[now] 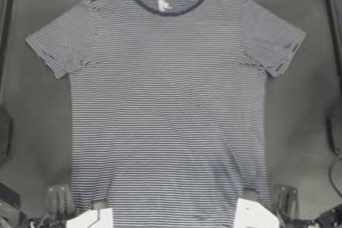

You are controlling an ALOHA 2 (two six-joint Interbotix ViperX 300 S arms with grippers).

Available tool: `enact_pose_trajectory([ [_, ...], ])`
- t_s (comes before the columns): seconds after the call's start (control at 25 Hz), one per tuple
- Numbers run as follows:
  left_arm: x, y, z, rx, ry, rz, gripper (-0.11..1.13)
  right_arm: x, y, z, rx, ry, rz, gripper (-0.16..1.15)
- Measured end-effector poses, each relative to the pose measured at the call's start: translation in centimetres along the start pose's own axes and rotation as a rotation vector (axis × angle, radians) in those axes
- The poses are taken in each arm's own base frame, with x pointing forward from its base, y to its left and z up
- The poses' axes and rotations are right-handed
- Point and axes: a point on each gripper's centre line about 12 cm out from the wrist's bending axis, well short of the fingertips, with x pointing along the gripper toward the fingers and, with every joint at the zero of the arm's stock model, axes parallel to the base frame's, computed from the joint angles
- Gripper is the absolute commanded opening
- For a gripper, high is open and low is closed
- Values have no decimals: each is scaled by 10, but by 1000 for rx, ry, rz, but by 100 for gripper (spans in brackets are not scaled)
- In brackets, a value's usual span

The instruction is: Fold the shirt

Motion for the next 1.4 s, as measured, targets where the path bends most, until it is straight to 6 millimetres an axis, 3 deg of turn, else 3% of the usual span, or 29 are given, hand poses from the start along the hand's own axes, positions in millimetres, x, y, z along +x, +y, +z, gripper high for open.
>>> enact_pose_trajectory([
  [0.08,0,0,-1,8,3,3,2,0,1,-1,-14,0,1,8],
  [0.16,-1,-3,-4,23,2,1,-2,-1,2,-3,-24,0,-1,-2],
  [0.32,-2,-5,-6,36,10,13,5,-3,6,-6,-41,2,-15,6],
  [0.64,-11,-3,-1,67,28,104,5,-12,5,-1,-95,-4,-118,6],
  [0.84,-22,-5,7,75,19,146,5,-34,8,7,-124,-23,-162,6],
  [1.12,-52,-17,16,90,-8,207,5,-67,15,11,-136,-54,-220,6],
  [1.4,-95,-39,18,92,-75,300,5,-100,28,9,-150,-91,-281,6],
])
